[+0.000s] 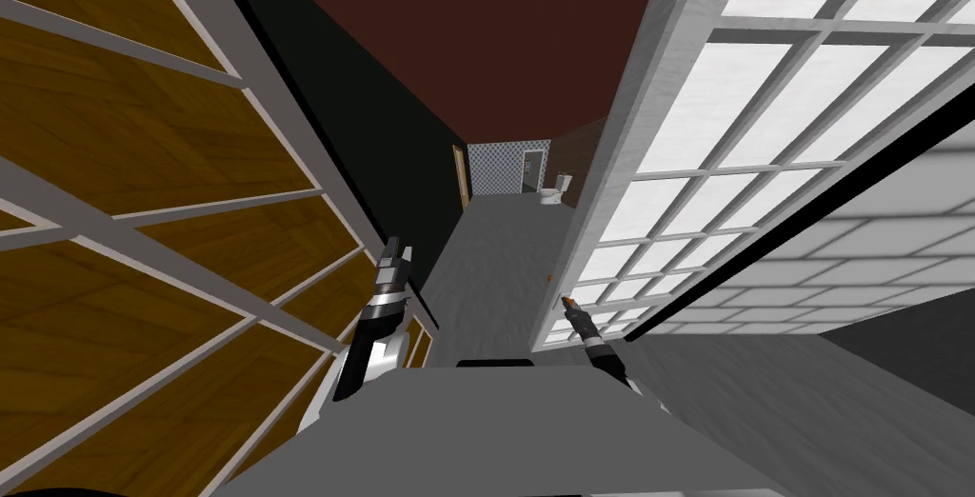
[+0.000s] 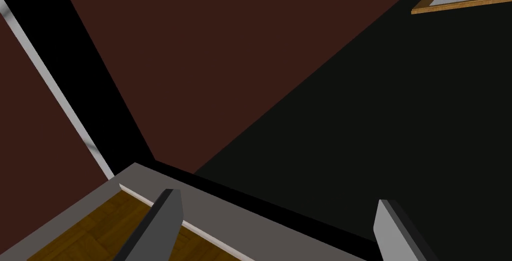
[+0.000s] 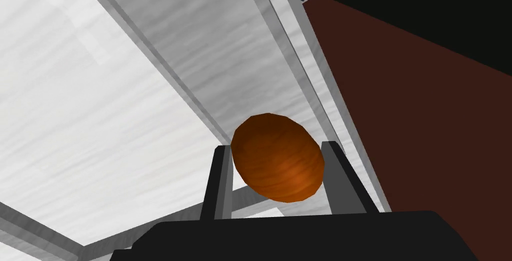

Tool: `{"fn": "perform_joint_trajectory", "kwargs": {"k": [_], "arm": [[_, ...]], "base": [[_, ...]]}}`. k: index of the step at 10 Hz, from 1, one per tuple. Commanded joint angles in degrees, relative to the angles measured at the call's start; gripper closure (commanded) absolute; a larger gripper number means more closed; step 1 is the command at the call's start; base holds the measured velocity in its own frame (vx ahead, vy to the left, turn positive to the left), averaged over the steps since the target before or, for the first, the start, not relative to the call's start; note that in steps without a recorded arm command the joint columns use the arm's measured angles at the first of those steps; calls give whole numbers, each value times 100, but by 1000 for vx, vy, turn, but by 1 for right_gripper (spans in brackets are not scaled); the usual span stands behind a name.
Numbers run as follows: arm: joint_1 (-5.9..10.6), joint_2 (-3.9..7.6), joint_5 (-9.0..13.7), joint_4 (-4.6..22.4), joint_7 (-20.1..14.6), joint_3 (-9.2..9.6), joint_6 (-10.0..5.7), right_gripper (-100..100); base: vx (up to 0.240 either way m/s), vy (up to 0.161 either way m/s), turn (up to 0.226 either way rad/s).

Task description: Pull the door open

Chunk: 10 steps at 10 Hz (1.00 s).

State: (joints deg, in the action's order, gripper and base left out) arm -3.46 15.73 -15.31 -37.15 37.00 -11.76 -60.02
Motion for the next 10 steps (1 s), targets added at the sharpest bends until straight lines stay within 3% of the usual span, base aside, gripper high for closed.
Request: {"fn": "perform_joint_trajectory", "kwargs": {"k": [1, 10], "arm": [[14, -12, 49, 4, -171, 33, -14, 100], [55, 12, 618, -30, -1482, 293, 92, 100]], "base": [[-38, -28, 39], [-45, -24, 68]]}}
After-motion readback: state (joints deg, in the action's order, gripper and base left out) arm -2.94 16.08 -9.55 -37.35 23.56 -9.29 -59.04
